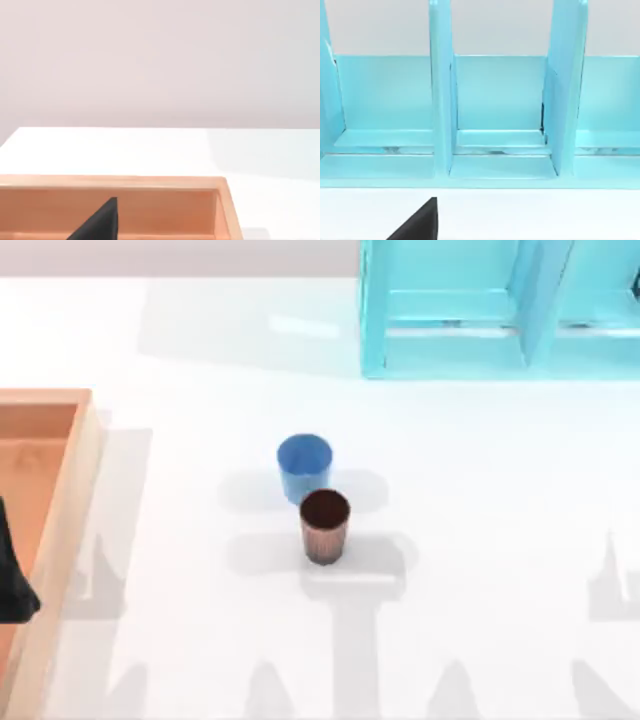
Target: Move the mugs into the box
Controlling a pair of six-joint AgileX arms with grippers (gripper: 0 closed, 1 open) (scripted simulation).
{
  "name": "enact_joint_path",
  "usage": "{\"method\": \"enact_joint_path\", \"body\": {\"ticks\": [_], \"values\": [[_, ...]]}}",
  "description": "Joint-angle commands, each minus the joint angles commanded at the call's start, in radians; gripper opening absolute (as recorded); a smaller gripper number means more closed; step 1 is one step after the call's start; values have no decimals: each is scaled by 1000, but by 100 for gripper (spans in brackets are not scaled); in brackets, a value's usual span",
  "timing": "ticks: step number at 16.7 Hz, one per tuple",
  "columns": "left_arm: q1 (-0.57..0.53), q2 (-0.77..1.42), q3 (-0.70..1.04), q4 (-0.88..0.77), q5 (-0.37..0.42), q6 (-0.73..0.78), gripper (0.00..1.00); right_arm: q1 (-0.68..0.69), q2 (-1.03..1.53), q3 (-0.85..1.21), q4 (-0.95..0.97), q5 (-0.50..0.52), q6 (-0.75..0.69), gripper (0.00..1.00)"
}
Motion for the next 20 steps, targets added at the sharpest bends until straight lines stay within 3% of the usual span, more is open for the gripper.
{"method": "enact_joint_path", "body": {"ticks": [4, 8, 13, 20], "values": [[-3, 24, 29, -11, -2, -21, 100, 0, 0, 0, 0, 0, 0, 100], [-27, 168, 205, -83, -9, -126, 100, 0, 0, 0, 0, 0, 0, 100], [-100, 537, 594, -309, -23, -307, 100, 0, 0, 0, 0, 0, 0, 100], [-301, 1289, 1247, -851, -40, -519, 100, 0, 0, 0, 0, 0, 0, 100]]}}
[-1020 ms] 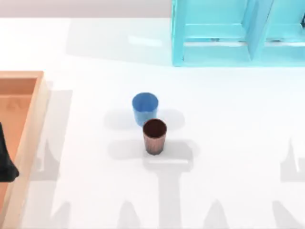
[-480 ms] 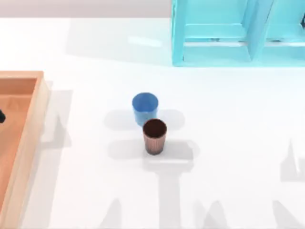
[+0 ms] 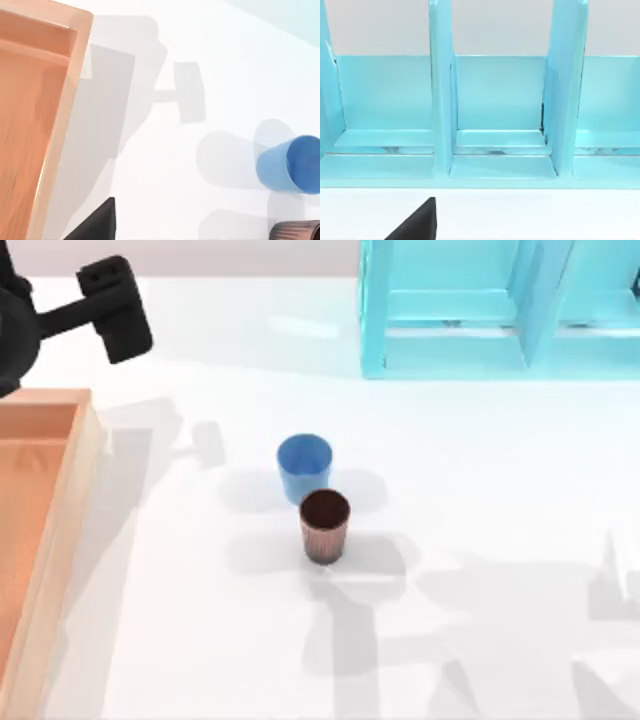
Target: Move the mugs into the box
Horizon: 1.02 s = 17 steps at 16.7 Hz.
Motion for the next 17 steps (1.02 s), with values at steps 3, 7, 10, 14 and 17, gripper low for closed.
{"method": "enact_joint_path", "body": {"ticks": [3, 7, 10, 14, 17], "values": [[-98, 323, 273, -235, -4, -65, 100, 0, 0, 0, 0, 0, 0, 100], [-228, 688, 603, -479, 2, -127, 100, 0, 0, 0, 0, 0, 0, 100], [-320, 879, 808, -596, 16, -160, 100, 0, 0, 0, 0, 0, 0, 100], [-414, 1002, 985, -672, 38, -187, 100, 0, 0, 0, 0, 0, 0, 100], [-440, 1018, 1024, -686, 46, -192, 100, 0, 0, 0, 0, 0, 0, 100]]}}
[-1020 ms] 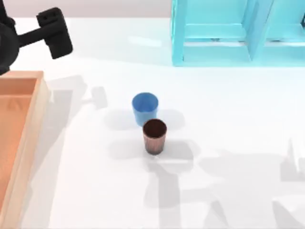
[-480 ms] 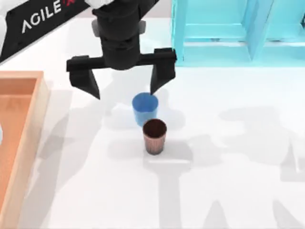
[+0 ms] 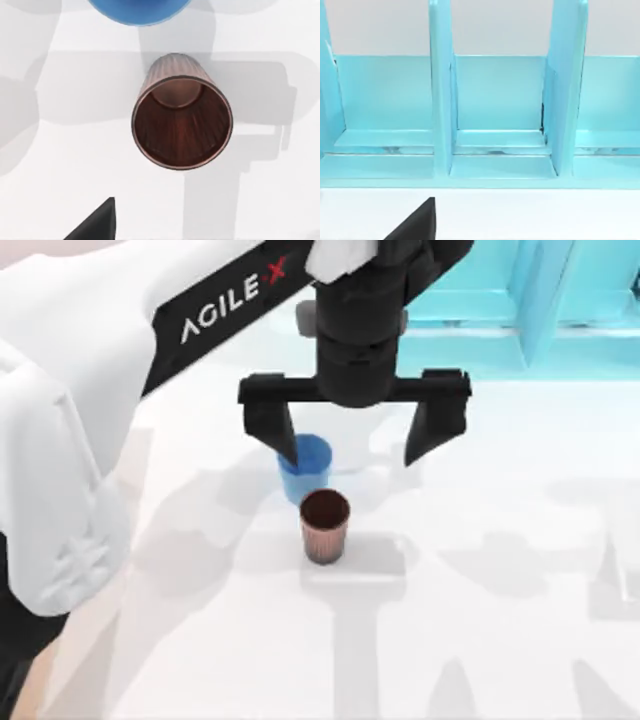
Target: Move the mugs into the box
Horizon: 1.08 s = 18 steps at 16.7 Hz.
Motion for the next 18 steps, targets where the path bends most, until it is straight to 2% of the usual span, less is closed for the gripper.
{"method": "enact_joint_path", "body": {"ticks": [6, 15, 18], "values": [[4, -2, -19, 18, -1, 2, 100, 0, 0, 0, 0, 0, 0, 100], [3, -3, -367, 365, 0, 3, 100, 0, 0, 0, 0, 0, 0, 100], [2, -3, -402, 399, 0, 2, 100, 0, 0, 0, 0, 0, 0, 100]]}}
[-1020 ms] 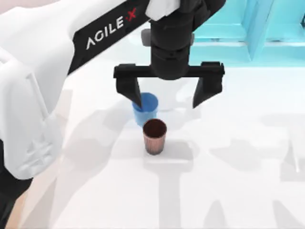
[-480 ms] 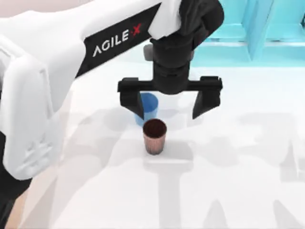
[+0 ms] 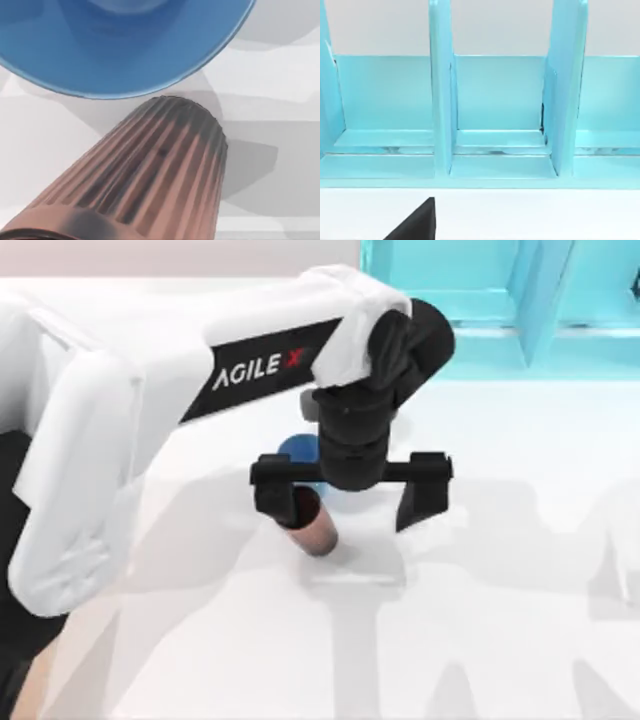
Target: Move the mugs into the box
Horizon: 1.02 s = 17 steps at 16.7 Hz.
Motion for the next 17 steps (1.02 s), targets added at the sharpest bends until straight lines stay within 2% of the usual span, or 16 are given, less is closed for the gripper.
{"method": "enact_joint_path", "body": {"ticks": [3, 16, 17], "values": [[0, 0, 0, 0, 0, 0, 100, 0, 0, 0, 0, 0, 0, 100], [0, 0, 0, 0, 0, 0, 2, 0, 0, 0, 0, 0, 0, 100], [0, 0, 0, 0, 0, 0, 0, 0, 0, 0, 0, 0, 0, 100]]}}
